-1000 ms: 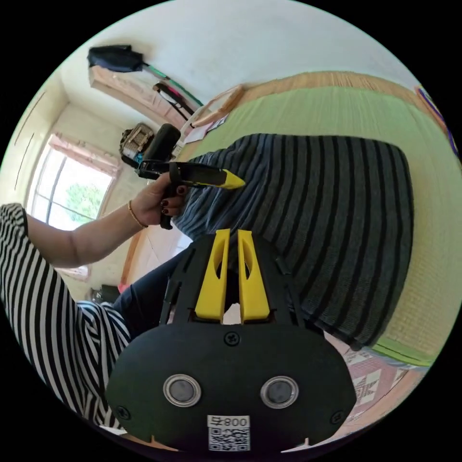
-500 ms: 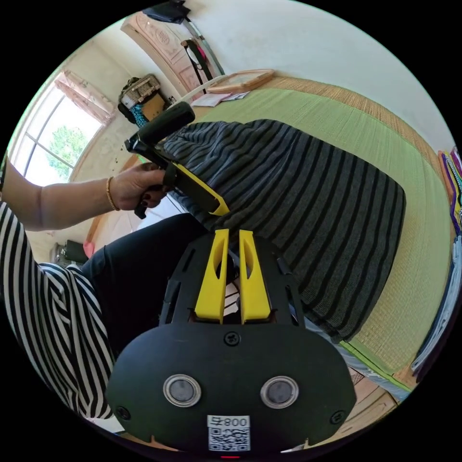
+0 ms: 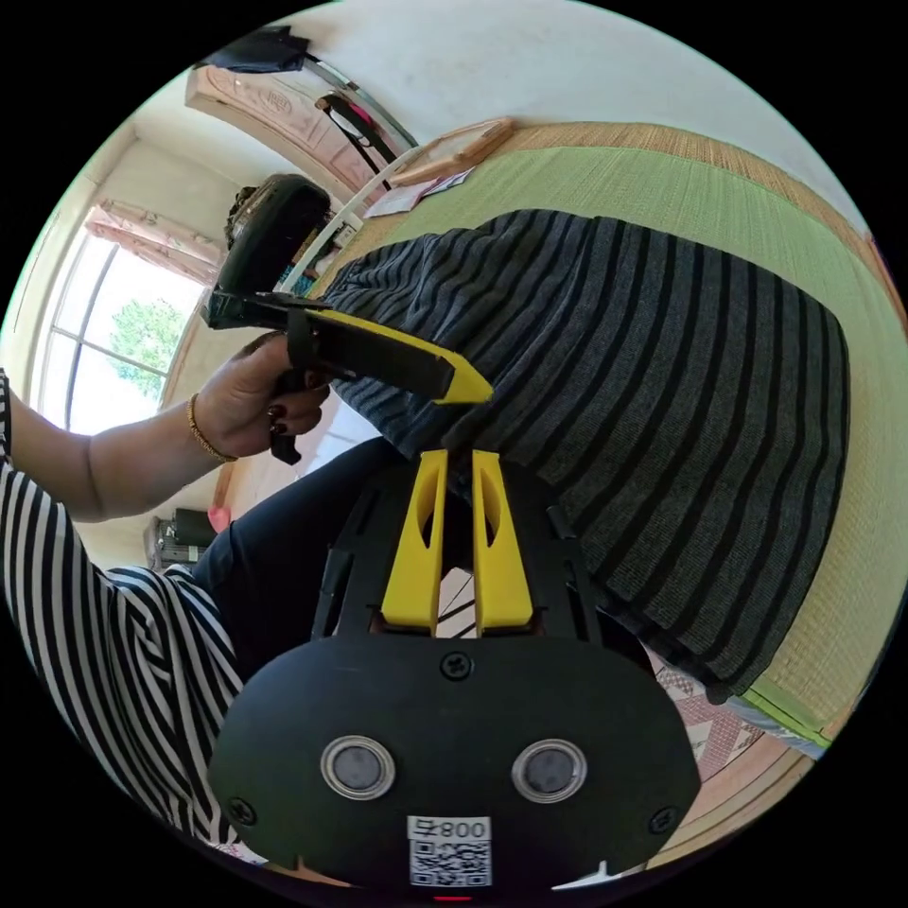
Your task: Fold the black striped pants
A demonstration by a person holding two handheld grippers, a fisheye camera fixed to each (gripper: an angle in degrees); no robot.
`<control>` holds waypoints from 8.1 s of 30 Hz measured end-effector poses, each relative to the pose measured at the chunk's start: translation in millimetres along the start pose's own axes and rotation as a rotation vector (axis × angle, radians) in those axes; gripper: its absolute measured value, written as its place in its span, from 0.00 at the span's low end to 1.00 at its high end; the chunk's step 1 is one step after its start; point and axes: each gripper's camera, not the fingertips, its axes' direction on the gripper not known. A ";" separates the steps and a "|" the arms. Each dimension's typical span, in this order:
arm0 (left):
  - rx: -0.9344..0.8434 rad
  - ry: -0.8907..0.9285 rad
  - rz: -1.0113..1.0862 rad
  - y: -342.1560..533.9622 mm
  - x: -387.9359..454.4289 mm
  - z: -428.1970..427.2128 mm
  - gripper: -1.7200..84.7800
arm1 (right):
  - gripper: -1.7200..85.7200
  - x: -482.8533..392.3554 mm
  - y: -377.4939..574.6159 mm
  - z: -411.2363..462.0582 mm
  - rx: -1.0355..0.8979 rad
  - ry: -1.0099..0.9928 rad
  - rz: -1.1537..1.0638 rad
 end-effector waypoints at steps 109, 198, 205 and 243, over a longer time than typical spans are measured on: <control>0.456 0.301 0.305 249.7 16.5 -41.1 0.05 | 0.09 148.0 -30.2 -229.0 0.518 -0.138 0.629; 0.866 0.187 -0.484 578.6 -626.0 -196.2 0.11 | 0.03 -183.2 -294.3 576.8 -0.182 -0.235 -0.031; 0.892 0.317 -0.555 624.7 -613.1 -147.3 0.14 | 0.11 -226.8 -232.2 549.7 -0.172 0.076 -0.246; 0.755 0.236 -0.347 550.6 -486.2 -110.3 0.02 | 0.04 -293.0 -116.0 536.1 -0.180 0.377 -0.427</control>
